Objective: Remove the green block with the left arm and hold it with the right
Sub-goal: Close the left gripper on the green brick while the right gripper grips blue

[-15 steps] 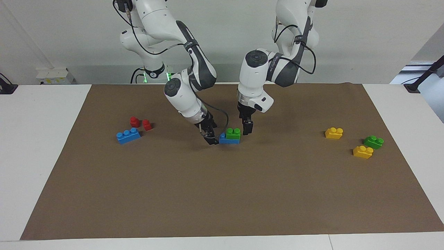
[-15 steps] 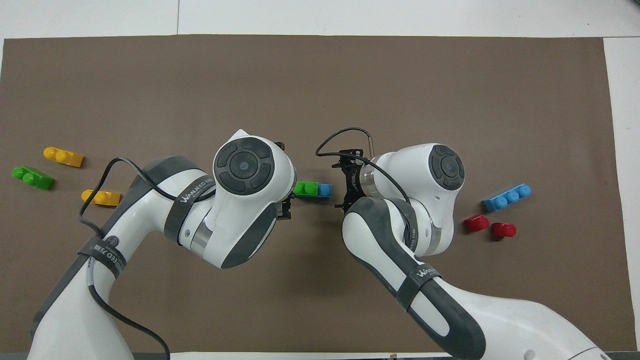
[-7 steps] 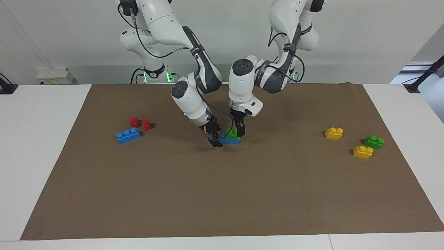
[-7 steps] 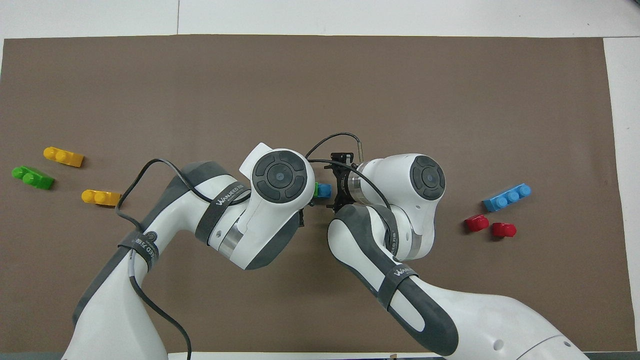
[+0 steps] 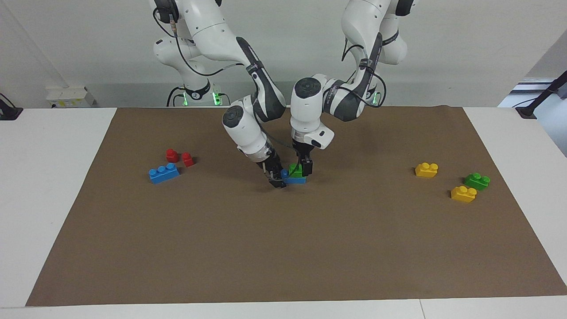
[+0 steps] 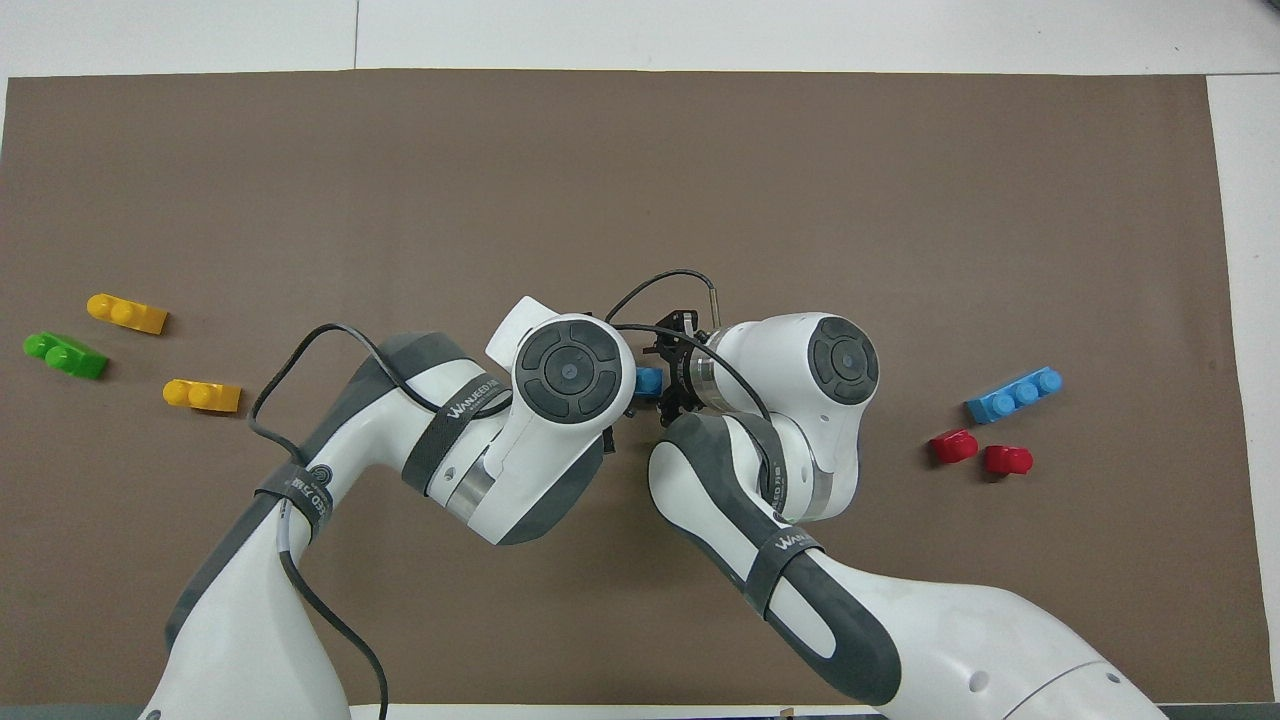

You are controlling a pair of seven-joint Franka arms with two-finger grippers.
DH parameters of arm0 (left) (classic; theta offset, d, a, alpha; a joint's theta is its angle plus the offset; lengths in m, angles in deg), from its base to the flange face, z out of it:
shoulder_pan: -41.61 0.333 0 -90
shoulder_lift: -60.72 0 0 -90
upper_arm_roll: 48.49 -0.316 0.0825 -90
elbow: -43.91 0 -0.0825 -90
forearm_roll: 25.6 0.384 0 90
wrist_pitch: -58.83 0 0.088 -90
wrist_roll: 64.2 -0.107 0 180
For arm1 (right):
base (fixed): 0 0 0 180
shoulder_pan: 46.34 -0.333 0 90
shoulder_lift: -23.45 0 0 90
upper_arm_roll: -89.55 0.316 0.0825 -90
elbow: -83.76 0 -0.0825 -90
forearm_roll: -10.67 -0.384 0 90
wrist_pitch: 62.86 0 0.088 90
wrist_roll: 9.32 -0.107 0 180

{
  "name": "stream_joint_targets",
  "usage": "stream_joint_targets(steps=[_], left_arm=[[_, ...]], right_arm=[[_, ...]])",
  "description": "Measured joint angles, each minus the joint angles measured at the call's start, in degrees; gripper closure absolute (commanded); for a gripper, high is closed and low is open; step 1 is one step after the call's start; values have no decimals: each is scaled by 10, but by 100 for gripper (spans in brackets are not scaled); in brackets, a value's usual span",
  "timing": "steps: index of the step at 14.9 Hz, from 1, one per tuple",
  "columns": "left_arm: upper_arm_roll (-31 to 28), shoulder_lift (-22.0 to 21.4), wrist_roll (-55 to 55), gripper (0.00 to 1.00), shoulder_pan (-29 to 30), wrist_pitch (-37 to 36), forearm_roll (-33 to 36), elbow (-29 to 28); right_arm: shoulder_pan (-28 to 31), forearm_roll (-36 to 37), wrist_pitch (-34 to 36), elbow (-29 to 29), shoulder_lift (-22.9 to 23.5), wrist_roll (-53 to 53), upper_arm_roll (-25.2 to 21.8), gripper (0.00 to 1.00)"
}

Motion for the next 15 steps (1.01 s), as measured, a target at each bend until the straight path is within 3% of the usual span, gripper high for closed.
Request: stream_joint_targets(steps=[7, 8, 10, 11, 12, 15], left_arm=[[0, 4, 2, 0, 0, 17, 0, -2], [0, 4, 2, 4, 0, 20, 0, -4], [0, 4, 2, 38, 0, 26, 1, -9], [0, 4, 2, 74, 0, 27, 3, -11], [0, 4, 2, 100, 0, 28, 9, -12], [0, 4, 0, 100, 0, 29, 21, -13]], right_arm=[[0, 0, 0, 0, 0, 17, 0, 100], [0, 0, 0, 0, 0, 18, 0, 100], [0, 0, 0, 0, 0, 18, -1, 100], [0, 0, 0, 0, 0, 18, -1, 100], [0, 0, 0, 0, 0, 18, -1, 100], [0, 0, 0, 0, 0, 18, -2, 100]])
